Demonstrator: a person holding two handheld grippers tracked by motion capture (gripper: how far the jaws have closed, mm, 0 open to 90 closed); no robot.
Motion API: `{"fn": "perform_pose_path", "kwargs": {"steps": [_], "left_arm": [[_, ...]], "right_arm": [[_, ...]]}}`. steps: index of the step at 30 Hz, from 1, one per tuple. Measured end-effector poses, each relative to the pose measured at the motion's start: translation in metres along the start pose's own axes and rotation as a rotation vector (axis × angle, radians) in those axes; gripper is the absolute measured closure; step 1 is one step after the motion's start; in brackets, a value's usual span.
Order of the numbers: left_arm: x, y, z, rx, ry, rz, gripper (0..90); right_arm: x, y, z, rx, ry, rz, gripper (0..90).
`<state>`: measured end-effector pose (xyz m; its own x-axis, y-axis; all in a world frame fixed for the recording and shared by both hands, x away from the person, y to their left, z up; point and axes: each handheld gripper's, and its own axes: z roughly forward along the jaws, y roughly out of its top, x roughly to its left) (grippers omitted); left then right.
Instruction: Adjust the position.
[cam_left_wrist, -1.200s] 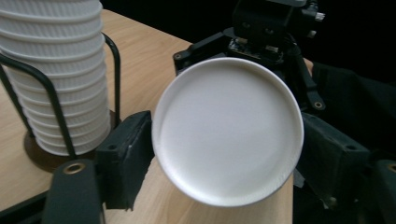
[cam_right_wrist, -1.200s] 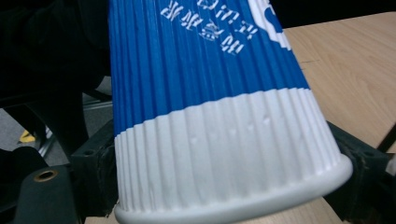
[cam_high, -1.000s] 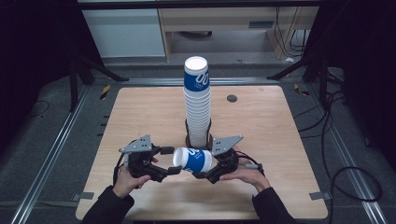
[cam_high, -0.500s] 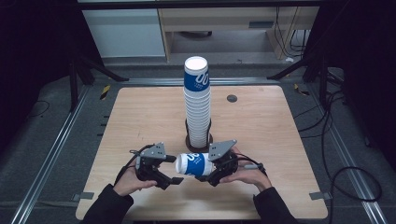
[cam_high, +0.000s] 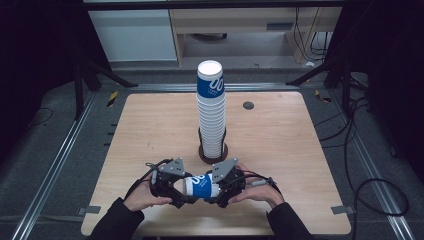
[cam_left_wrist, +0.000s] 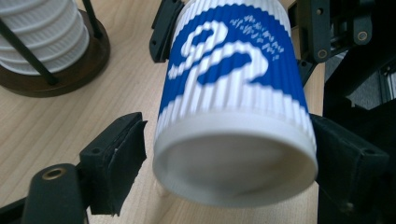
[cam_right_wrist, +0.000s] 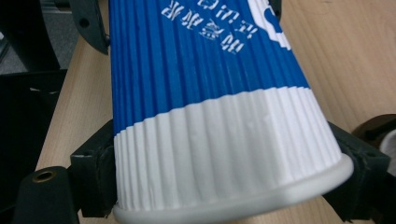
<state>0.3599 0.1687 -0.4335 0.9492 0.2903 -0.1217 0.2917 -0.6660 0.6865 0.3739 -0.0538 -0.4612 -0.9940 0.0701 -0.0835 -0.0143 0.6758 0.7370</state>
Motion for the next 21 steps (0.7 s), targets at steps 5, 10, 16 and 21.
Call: {"fn": "perform_pose_path", "kwargs": {"steps": [5,10,16,21], "left_arm": [[0.000,0.000,0.001,0.015,-0.024,0.001,25.5],[0.001,0.000,0.000,0.010,-0.038,-0.002,26.1],[0.003,-0.002,-0.007,-0.017,-0.030,-0.003,26.3],[0.011,-0.005,-0.019,-0.090,-0.022,-0.032,26.3]], "right_arm": [[0.001,0.000,0.002,0.017,0.001,-0.007,14.9],[0.001,0.000,0.002,0.014,0.009,0.004,14.2],[-0.002,0.000,-0.007,-0.043,0.022,0.035,9.8],[-0.010,-0.001,-0.025,-0.127,-0.014,0.079,8.4]]}}
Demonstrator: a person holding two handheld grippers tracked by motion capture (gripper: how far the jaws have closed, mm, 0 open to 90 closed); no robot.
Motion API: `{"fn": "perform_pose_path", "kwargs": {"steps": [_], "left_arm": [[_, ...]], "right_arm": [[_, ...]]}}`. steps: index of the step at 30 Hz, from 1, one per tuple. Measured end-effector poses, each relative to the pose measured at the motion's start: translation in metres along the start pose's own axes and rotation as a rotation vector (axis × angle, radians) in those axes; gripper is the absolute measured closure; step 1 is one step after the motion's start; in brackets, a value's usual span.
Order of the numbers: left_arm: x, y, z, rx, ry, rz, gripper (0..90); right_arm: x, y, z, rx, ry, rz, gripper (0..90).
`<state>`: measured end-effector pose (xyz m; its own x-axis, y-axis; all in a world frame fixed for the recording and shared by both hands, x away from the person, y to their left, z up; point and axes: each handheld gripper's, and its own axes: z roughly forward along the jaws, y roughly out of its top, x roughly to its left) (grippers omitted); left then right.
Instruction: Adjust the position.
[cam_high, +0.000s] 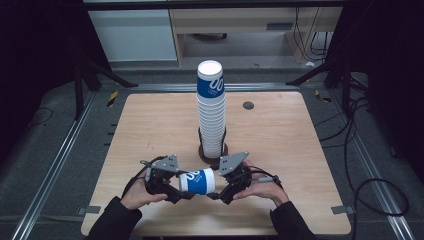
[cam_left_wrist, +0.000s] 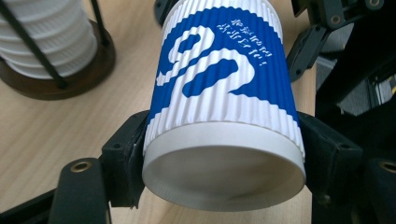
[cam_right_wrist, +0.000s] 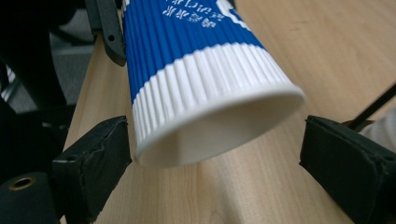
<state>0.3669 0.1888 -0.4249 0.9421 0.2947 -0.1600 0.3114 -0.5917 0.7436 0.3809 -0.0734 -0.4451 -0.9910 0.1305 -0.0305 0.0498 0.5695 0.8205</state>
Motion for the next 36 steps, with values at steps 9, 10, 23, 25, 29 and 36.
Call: {"fn": "perform_pose_path", "kwargs": {"steps": [9,10,23,25,29,36], "left_arm": [[0.011,-0.005,-0.018,-0.149,0.016,-0.045,26.3],[0.011,-0.005,-0.020,-0.166,0.012,-0.046,26.3],[0.000,0.001,-0.011,-0.200,-0.072,-0.003,26.3],[-0.004,0.002,-0.008,-0.196,-0.089,0.015,26.3],[-0.006,0.003,-0.006,-0.194,-0.101,0.024,26.4],[-0.007,0.003,-0.004,-0.177,-0.115,0.025,26.4]], "right_arm": [[-0.010,0.000,-0.020,-0.137,-0.035,0.074,7.6],[-0.010,0.000,-0.020,-0.137,-0.035,0.074,7.6],[-0.007,0.003,-0.018,-0.235,0.059,0.105,8.0],[-0.005,0.003,-0.016,-0.245,0.091,0.103,9.2],[-0.003,0.003,-0.013,-0.240,0.120,0.099,10.9],[-0.003,0.002,-0.011,-0.237,0.161,0.103,14.3]]}}
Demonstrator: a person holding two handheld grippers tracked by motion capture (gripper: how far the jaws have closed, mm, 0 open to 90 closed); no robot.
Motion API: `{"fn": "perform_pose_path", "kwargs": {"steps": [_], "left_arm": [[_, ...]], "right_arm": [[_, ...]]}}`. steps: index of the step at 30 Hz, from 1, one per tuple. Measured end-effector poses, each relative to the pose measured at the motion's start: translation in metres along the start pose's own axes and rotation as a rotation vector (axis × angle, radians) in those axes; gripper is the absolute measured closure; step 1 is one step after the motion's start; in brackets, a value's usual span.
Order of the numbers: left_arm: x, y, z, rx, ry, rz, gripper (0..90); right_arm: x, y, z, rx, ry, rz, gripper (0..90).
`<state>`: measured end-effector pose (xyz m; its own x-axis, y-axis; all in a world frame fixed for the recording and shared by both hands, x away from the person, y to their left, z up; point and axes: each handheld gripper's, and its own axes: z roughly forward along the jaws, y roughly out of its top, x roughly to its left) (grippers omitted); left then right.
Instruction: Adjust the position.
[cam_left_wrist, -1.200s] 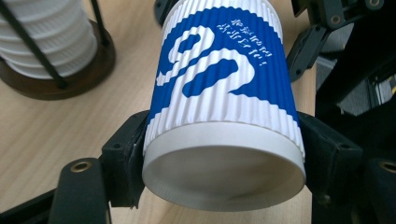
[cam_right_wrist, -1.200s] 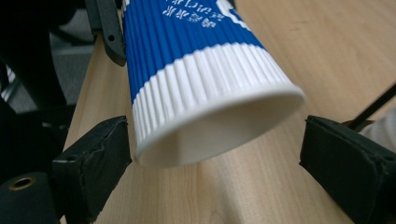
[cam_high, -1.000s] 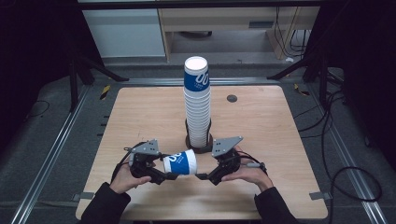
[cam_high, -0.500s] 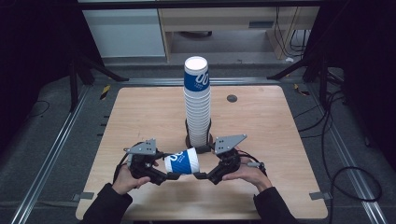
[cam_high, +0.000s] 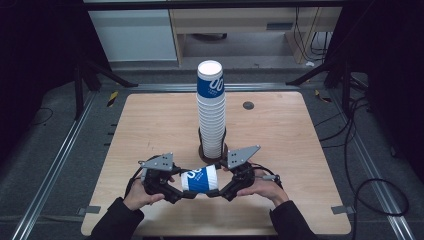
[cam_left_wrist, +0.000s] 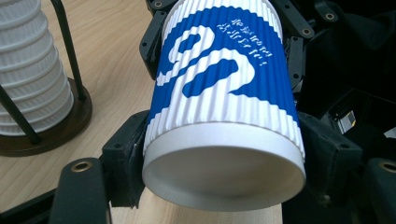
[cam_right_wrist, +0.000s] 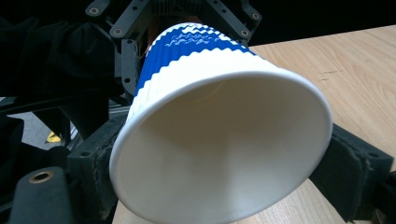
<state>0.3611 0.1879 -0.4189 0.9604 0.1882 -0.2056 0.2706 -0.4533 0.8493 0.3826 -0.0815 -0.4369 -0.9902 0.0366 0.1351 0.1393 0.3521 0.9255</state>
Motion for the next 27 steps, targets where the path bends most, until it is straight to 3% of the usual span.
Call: {"fn": "perform_pose_path", "kwargs": {"steps": [3,11,14,15,17,19,20,27], "left_arm": [[0.000,0.000,0.000,-0.003,-0.001,-0.009,25.5],[0.003,-0.001,-0.004,0.018,0.051,-0.012,20.0],[0.005,-0.003,-0.002,0.099,0.093,0.013,17.4],[0.005,-0.003,-0.002,0.099,0.093,0.013,16.9],[0.006,-0.006,0.004,0.172,0.124,0.038,16.4],[0.006,-0.007,0.006,0.190,0.127,0.041,16.3],[0.005,-0.009,0.013,0.250,0.144,0.061,16.3],[-0.003,-0.013,0.035,0.379,0.147,0.122,16.4]], "right_arm": [[0.000,0.000,0.000,0.004,0.001,0.000,15.0],[-0.001,0.002,-0.008,0.021,-0.037,0.007,16.2],[-0.001,0.001,-0.008,0.092,-0.078,-0.008,15.9],[-0.001,0.000,-0.007,0.110,-0.083,-0.009,15.9],[-0.002,-0.002,-0.003,0.150,-0.090,-0.005,15.7],[-0.002,-0.003,0.000,0.169,-0.090,-0.005,15.6],[-0.001,-0.005,0.005,0.200,-0.085,-0.008,15.7],[0.002,-0.008,0.022,0.288,-0.066,-0.023,15.6]]}}
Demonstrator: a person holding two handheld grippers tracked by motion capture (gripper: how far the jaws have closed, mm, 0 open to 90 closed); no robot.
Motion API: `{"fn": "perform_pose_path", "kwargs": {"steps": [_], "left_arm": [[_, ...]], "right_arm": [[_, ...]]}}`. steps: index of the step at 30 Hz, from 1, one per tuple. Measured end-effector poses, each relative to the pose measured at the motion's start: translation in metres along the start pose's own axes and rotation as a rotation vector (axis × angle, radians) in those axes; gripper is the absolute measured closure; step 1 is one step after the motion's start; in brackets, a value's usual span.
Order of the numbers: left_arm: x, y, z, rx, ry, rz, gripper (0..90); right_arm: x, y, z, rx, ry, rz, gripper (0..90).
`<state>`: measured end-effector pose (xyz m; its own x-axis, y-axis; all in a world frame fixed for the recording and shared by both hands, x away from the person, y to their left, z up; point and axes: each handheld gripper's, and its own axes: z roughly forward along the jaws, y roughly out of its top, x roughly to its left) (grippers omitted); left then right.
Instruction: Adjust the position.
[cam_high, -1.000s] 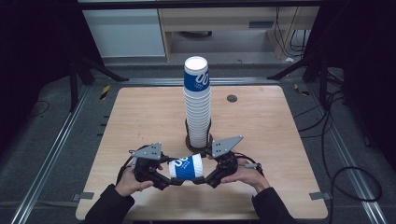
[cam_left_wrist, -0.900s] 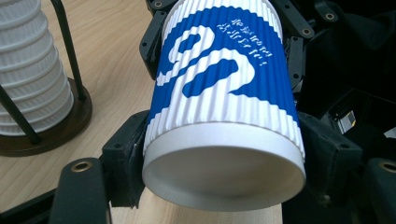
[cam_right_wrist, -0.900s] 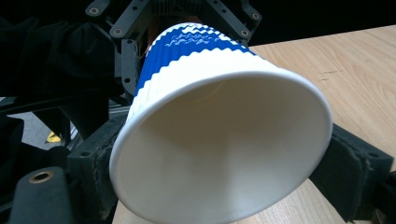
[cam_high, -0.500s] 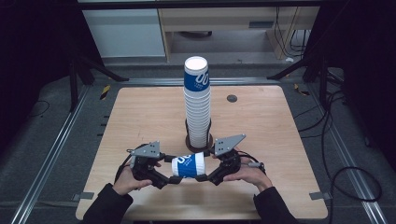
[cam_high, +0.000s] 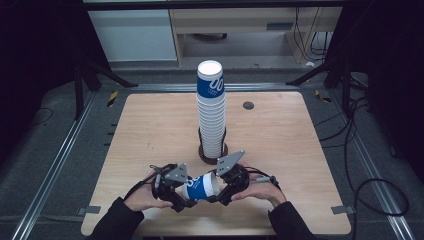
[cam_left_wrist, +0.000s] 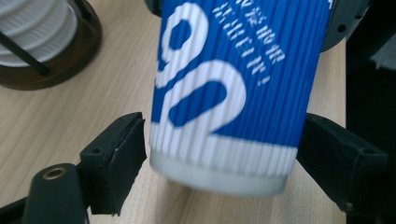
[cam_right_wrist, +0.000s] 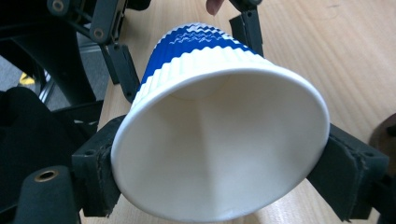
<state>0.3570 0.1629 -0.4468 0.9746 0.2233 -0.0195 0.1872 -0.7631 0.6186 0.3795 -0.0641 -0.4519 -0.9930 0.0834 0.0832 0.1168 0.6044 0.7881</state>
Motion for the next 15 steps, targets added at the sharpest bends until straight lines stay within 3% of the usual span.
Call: {"fn": "perform_pose_path", "kwargs": {"steps": [5,7,15], "left_arm": [[-0.0031,0.0016,0.0041,0.013,-0.017,0.006,19.8],[-0.0027,0.0014,0.0035,0.012,-0.027,0.003,26.2],[-0.0027,0.0013,0.0013,-0.015,-0.035,0.007,27.4]], "right_arm": [[0.0018,0.0007,0.0032,0.011,0.014,-0.006,15.5],[0.0030,0.0013,0.0035,0.010,0.024,-0.011,15.4],[0.0022,0.0015,0.0019,0.000,0.031,-0.011,14.3]]}}
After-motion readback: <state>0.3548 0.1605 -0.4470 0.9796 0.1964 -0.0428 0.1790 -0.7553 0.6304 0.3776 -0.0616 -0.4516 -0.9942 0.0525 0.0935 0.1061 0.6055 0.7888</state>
